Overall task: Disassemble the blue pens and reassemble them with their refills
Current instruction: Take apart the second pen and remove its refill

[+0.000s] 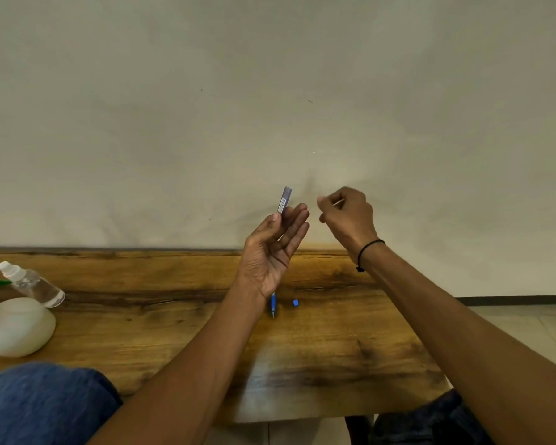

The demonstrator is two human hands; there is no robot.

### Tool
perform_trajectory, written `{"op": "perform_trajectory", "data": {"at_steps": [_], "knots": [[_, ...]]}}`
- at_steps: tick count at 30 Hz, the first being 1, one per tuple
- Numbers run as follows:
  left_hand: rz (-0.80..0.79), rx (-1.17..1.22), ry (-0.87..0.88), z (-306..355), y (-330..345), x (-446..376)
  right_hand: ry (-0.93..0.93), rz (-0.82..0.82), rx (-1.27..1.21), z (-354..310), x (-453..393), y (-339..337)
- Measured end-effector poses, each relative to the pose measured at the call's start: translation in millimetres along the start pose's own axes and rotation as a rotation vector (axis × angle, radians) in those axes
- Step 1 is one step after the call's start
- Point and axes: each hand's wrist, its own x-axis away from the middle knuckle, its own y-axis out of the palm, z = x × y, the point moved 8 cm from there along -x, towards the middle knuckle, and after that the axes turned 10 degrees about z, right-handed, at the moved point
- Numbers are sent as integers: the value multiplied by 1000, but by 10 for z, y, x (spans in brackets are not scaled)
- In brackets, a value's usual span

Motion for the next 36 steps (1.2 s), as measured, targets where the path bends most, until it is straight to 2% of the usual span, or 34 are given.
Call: {"op": "perform_trajectory", "data": {"at_steps": [7, 15, 21, 30, 36], "knots": [[-15, 8, -2, 27, -1, -25, 91, -277, 306, 537, 154, 405], [-17, 17, -4, 28, -18, -33, 37, -535, 588, 927, 580, 842], [-22, 21, -14, 8, -47, -40, 63, -532, 671, 1192, 765, 972], [-17, 21, -21, 1, -68, -44, 44, -421, 718, 1312, 814, 1079], [-11, 22, -12, 47, -64, -40, 63, -453, 716, 1340, 788, 1064]]}}
